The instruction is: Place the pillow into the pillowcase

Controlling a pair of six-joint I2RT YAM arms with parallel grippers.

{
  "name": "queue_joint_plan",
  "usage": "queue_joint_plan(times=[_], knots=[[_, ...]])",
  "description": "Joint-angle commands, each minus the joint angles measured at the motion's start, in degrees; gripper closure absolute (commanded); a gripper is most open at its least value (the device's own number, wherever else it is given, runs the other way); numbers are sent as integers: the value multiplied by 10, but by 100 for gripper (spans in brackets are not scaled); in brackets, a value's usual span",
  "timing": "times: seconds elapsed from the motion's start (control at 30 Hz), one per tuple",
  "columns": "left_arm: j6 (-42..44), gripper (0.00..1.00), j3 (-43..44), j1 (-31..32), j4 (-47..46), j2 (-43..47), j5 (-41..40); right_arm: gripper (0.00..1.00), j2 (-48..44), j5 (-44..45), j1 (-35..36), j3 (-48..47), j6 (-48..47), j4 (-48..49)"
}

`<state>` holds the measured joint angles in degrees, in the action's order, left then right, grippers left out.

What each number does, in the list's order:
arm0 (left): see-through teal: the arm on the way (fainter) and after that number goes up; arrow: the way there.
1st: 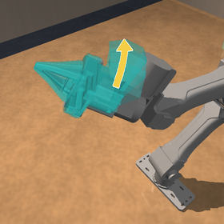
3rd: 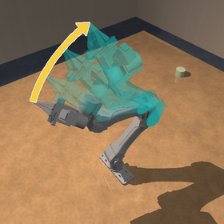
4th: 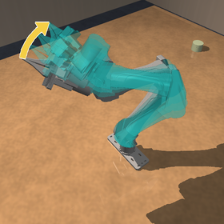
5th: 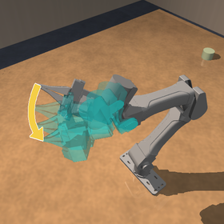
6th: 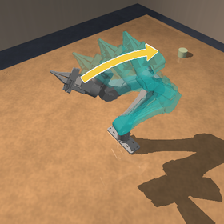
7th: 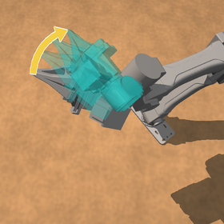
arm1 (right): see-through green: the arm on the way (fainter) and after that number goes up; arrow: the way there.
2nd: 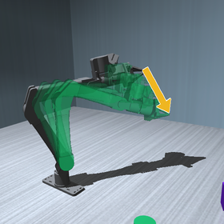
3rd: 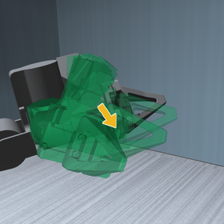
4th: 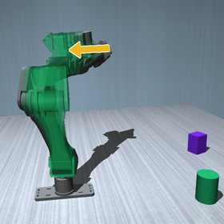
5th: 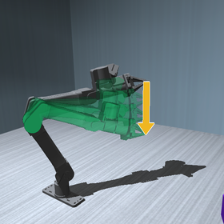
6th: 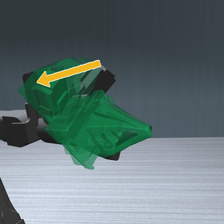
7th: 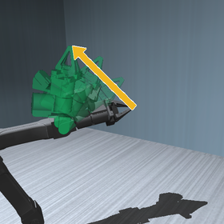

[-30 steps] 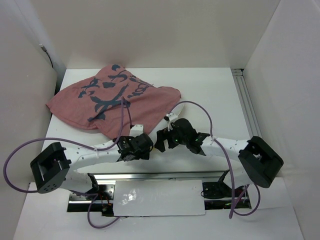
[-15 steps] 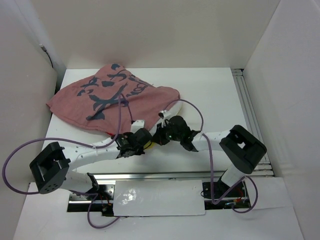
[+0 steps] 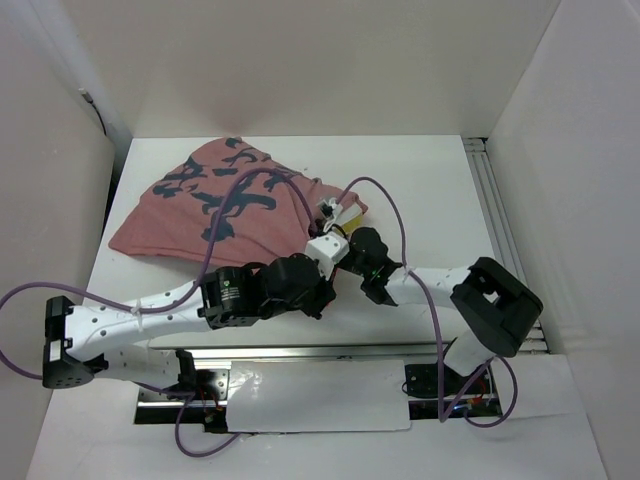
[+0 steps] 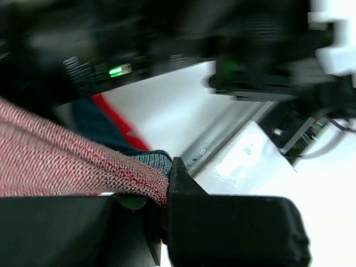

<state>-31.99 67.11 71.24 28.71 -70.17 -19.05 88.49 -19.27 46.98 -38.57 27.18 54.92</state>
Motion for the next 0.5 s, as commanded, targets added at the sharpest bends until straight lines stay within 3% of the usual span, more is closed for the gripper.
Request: queue_joint_plan(times=[0.0,0.17,0.2,0.23,0.3,0.33,0.37,0.43,0.47], knots=[[39,100,30,42,-66,13,111,100,21,7,14,-26,8,93],[39,100,30,42,-66,-5,127,98,64,-98,-19,-25,49,43],[33,96,22,42,-60,-5,127,86,52,-103,-25,-6,54,28],[21,84,22,42,-52,-5,119,78,17,-104,-30,7,61,14],[16,74,8,42,-38,-5,104,62,-29,-83,-37,34,53,-77],[16,68,8,42,-22,-5,91,42,-82,-64,-37,39,36,-122],[16,53,8,42,-14,-5,91,37,-109,-20,-37,46,26,-214],[16,36,15,42,0,-5,75,26,-184,40,-31,46,19,-301],[16,23,21,42,0,-5,74,23,-205,93,-31,46,19,-380]])
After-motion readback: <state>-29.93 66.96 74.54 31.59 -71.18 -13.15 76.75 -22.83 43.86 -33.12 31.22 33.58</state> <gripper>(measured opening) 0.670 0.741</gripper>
